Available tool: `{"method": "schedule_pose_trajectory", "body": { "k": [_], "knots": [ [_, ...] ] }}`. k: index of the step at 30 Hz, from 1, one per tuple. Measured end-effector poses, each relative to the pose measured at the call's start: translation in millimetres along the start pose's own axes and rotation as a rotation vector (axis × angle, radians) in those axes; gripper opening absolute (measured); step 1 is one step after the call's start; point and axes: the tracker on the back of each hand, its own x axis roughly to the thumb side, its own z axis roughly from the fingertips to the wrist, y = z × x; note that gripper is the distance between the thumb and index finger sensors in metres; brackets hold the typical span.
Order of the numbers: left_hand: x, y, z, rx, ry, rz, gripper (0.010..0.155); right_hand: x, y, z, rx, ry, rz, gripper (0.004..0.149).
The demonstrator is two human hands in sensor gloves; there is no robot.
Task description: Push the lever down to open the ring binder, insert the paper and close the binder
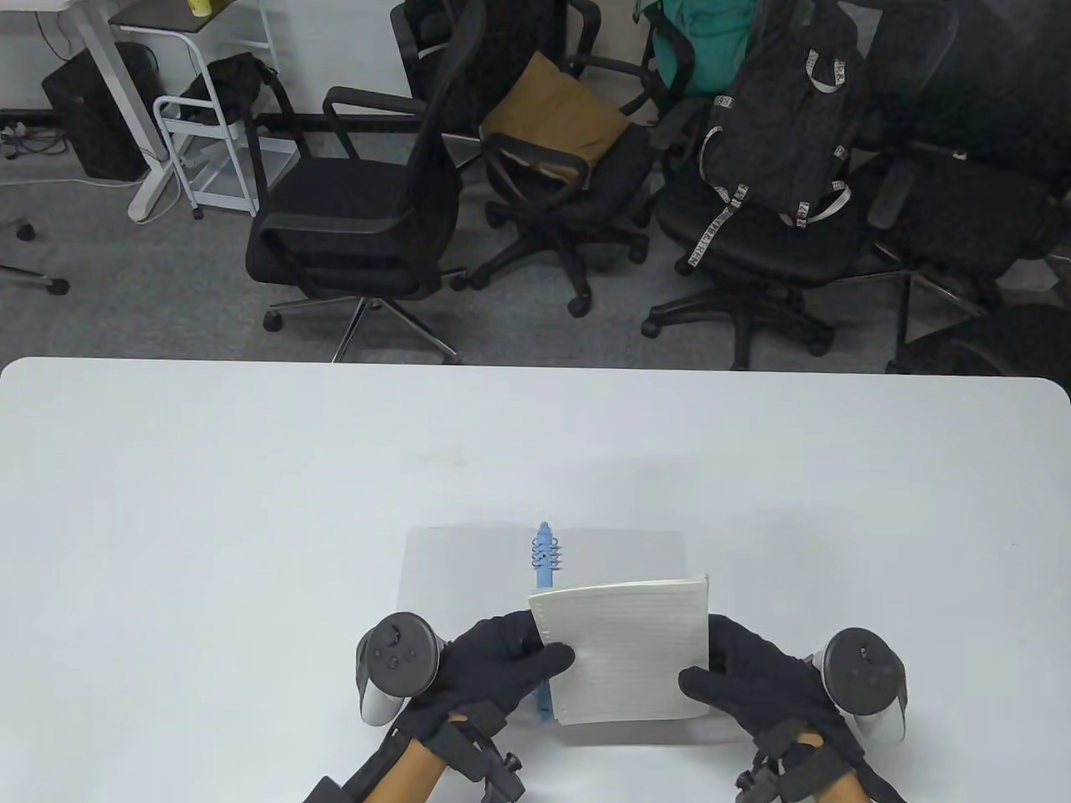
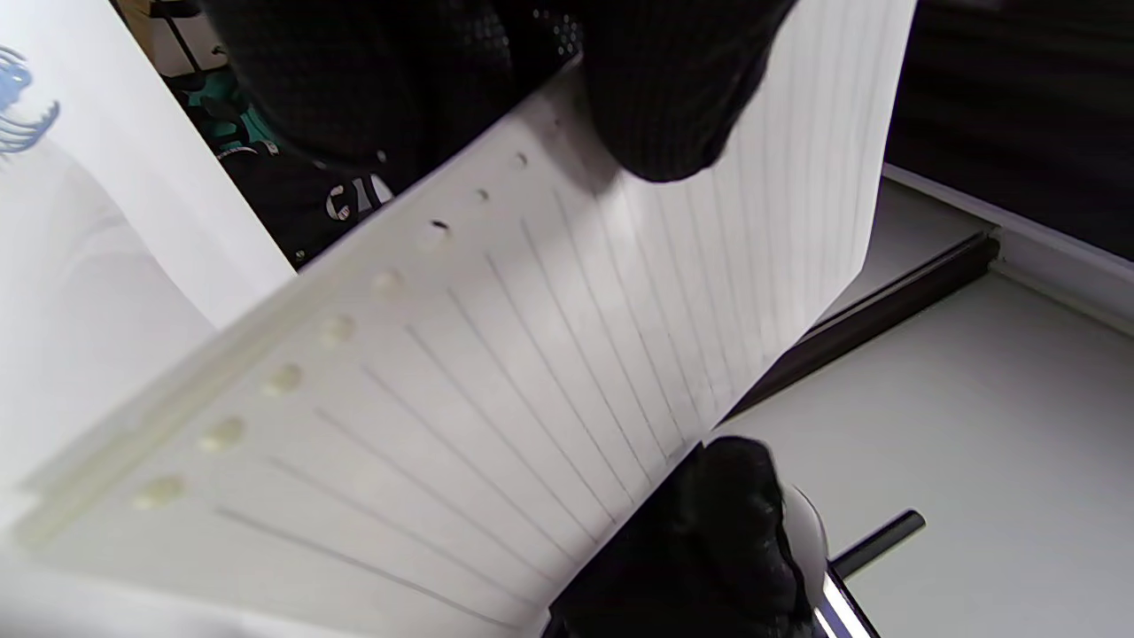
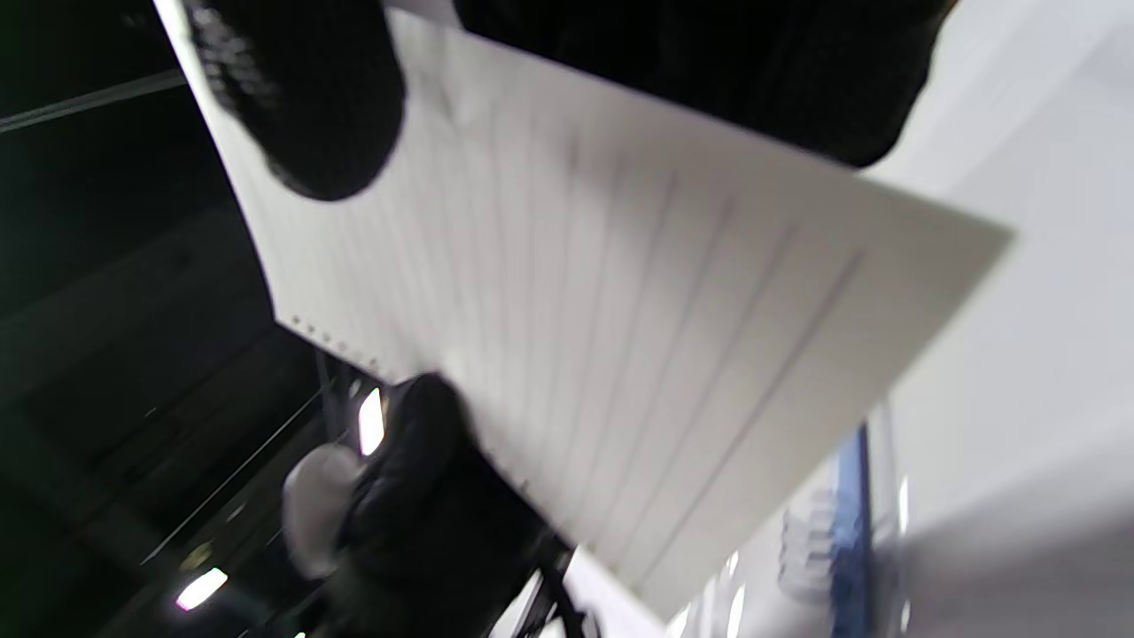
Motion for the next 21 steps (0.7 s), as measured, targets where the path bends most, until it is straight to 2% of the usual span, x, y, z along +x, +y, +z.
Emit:
{"method": "schedule_pose_trajectory", "body": {
  "k": [2,5,9,10,12,21],
  "knots": [
    [4.5,0.3,1.3,-0.037,-0.011,-0.045,0.039,0.6,-1.2,-6.7,0.086,-0.016,-0.042,0.081],
    [5.4,-2.1,6.6,-0.032,-0.028,-0.101,0.039,2.1,4.3,-13.1,0.152,-0.050,-0.041,0.077],
    [-9.6,-9.6,13.7,-0.053,-0.005,-0.072,0.039,-4.6,17.6,-13.3,0.147,-0.045,-0.055,0.055],
    [-13.6,-10.6,14.1,-0.073,0.007,-0.066,0.039,-6.3,20.3,-11.7,0.120,-0.045,-0.046,0.046],
    [-18.9,-10.6,14.8,-0.103,0.019,-0.058,0.039,-8.1,25.6,-9.0,0.086,-0.062,-0.020,0.043],
    [-21.8,-13.9,17.4,-0.193,0.051,-0.023,0.047,-16.0,37.8,-4.4,0.113,-0.048,-0.012,0.042]
  ]
}}
